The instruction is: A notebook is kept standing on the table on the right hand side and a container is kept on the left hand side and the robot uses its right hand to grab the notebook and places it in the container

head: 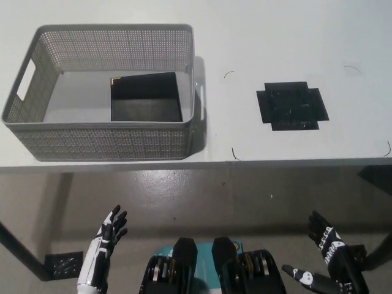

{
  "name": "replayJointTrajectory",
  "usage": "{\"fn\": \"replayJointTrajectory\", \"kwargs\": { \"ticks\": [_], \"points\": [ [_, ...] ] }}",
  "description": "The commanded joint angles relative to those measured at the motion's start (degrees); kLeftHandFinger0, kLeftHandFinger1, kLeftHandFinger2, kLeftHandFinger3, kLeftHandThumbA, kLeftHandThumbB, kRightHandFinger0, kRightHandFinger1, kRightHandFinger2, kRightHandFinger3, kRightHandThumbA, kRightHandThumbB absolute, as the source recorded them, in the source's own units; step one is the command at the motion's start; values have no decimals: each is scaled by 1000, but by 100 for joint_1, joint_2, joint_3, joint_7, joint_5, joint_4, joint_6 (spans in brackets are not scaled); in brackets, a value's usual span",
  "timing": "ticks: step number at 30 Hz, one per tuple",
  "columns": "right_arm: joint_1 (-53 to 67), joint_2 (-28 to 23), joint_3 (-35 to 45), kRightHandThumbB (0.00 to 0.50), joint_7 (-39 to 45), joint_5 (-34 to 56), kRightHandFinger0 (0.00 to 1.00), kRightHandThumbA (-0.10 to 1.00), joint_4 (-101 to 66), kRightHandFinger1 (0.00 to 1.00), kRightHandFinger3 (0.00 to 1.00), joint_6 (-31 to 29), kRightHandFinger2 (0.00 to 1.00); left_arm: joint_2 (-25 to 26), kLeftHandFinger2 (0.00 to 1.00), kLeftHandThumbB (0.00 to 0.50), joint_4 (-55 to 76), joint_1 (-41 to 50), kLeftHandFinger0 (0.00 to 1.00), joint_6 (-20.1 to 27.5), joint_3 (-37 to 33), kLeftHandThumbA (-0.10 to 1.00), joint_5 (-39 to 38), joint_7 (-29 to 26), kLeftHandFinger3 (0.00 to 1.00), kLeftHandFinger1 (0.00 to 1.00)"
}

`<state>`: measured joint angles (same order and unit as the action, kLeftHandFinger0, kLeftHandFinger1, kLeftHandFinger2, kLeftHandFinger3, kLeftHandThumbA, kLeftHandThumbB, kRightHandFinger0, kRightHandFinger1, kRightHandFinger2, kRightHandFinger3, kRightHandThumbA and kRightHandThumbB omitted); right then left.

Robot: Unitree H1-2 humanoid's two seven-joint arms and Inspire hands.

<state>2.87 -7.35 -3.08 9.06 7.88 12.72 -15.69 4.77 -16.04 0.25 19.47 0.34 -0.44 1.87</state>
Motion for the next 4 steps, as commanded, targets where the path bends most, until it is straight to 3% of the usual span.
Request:
{"fn": "replayJointTrajectory", "kwargs": {
  "ticks": [1,4],
  "points": [
    [-155,-59,59,295,141,58,1000,1000,-17,1000,1000,-142,1000,10,1000,499,35,-146,1000,36,32,1000,90,-71,1000,1000],
    [-158,-64,56,295,147,54,1000,1000,-34,1000,1000,-97,1000,4,1000,491,42,-142,1000,70,34,1000,145,-109,1000,1000]
  ]
}}
